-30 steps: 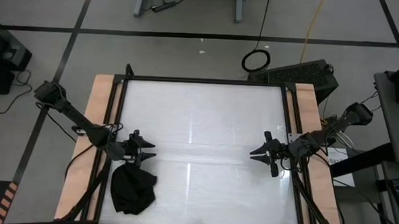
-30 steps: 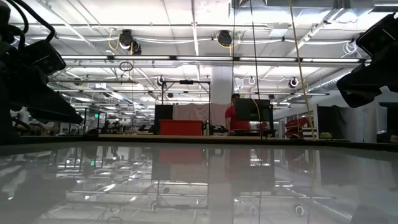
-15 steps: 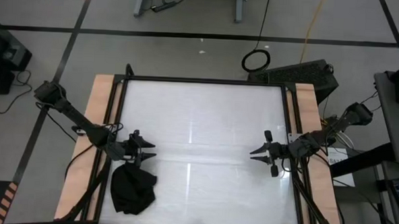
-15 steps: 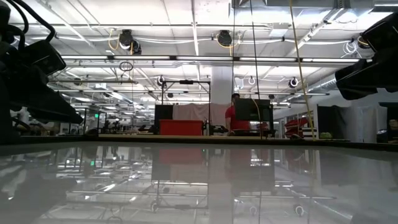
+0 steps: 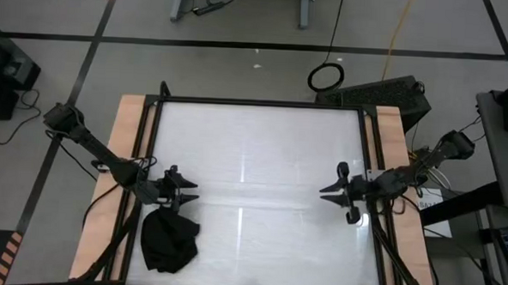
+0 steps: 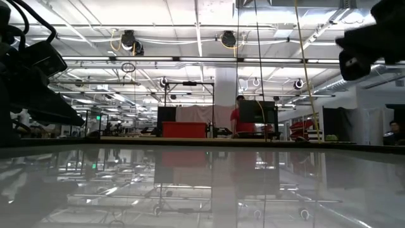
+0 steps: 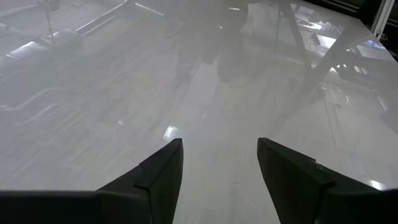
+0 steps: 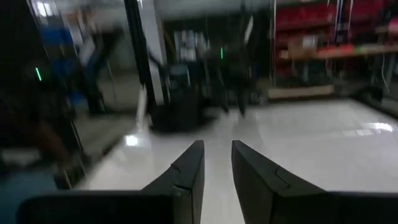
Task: Roll napkin
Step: Roll the black napkin
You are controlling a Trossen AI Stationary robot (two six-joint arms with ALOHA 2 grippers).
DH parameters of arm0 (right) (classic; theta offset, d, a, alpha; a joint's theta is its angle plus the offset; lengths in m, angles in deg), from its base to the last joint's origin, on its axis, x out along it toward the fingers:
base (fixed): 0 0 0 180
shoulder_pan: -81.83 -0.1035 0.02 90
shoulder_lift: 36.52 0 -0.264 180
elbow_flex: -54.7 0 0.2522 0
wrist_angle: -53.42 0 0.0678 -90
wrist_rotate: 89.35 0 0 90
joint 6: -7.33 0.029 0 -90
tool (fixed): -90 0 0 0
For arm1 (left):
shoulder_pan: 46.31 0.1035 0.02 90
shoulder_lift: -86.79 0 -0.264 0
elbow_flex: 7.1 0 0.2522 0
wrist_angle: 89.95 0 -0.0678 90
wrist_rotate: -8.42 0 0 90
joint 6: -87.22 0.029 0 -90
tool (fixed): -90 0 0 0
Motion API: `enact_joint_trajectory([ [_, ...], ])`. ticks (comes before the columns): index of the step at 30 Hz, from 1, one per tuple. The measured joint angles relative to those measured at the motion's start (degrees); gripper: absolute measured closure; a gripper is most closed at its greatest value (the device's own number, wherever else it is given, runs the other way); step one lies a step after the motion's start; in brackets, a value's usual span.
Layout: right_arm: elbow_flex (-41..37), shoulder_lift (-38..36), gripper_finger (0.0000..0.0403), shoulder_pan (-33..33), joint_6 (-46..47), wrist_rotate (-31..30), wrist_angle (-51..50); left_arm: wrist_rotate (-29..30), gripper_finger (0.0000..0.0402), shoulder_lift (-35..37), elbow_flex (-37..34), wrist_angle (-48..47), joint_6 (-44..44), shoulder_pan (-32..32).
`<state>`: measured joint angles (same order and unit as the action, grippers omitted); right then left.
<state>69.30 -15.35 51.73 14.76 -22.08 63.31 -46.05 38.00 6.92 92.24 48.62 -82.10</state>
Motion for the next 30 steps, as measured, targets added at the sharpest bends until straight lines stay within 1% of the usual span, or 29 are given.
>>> enact_joint_trajectory([
  [5, 0.0, 0.0, 0.033, 0.1, 0.6, 0.0, 6.5, 0.0, 0.0189, 0.0, 0.0, 0.0, 0.0, 0.0],
  [8, 0.0, 0.0, 0.033, 0.1, -3.0, 0.0, 10.0, 0.0, 0.0189, 0.0, 0.0, 0.0, 0.0, 0.0],
  [10, 0.0, 0.0, 0.033, 0.2, -5.4, -0.1, 14.2, 0.0, 0.0189, 0.0, 0.0, 0.0, 0.0, 0.0],
  [13, 0.0, 0.0, 0.033, 0.3, -7.5, -2.7, 22.9, 0.0, 0.0189, 0.0, 0.0, 0.0, 0.0, 0.0],
  [15, 1.0, 0.0, 0.033, 0.3, -9.3, -2.9, 25.2, 0.0, 0.0189, 0.0, 0.0, 0.0, 0.0, 0.0],
  [19, 5.3, 1.0, 0.033, 0.3, -12.4, -2.7, 22.9, 0.0, 0.0189, 0.0, 0.0, 0.0, 0.0, 0.0],
  [22, 10.0, 3.5, 0.033, 0.4, -13.4, -2.7, 20.9, 0.0, 0.0189, 0.0, 0.0, 0.0, 0.0, 0.0],
  [26, 18.2, 10.1, 0.0319, 0.4, -12.8, -2.8, 14.0, 0.0, 0.0189, 0.0, 0.0, 0.0, 0.0, 0.0],
  [30, 25.9, 19.1, 0.029, 0.4, -11.7, -4.4, 6.9, 0.0, 0.0189, 0.0, 0.0, 0.0, 0.0, 0.0],
])
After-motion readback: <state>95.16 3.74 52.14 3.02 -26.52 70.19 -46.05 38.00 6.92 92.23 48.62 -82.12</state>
